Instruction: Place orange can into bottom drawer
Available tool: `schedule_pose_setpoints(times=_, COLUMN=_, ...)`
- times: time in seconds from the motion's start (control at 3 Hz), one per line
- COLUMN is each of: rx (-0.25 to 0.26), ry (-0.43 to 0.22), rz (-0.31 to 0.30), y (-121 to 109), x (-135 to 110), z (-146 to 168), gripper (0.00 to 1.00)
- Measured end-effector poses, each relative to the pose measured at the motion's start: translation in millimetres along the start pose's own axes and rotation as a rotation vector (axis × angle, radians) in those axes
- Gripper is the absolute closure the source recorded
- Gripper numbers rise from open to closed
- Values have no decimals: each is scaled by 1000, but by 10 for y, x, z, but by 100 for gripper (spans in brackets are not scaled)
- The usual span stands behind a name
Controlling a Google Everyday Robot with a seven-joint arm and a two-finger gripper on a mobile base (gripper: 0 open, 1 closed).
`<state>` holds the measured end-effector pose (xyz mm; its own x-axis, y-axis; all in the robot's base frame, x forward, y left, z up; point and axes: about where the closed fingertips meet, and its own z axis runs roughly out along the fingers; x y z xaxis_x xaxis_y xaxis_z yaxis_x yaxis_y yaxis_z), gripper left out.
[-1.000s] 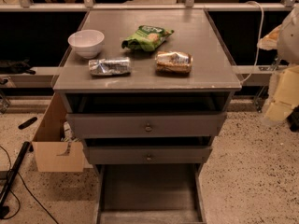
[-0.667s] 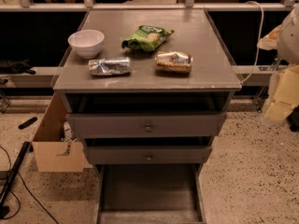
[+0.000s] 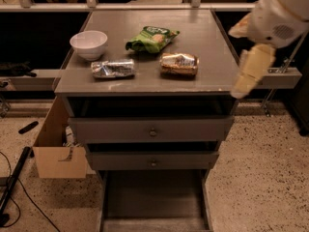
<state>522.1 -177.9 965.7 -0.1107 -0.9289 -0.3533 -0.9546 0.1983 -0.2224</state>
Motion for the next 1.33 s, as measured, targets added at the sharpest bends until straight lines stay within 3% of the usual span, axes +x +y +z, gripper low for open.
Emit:
schedule_pose_setpoints(times=0.33, rx=-30, ry=-109, rz=35, y=-504, x=-318, z=378, gripper=0)
schedule_pose_setpoints(times=0.67, rx=-24, ry=-121, rz=35, y=-586, x=-335, z=413, gripper=0)
schedule_pose_setpoints(times=1.0, rx=-27, ry=-161, rz=121, y=-411, x=-289, z=487, gripper=0)
schedule_pose_setpoints(times=1.33, rx=32, ry=-203, rz=233, y=-363, x=-362, z=720, gripper=0)
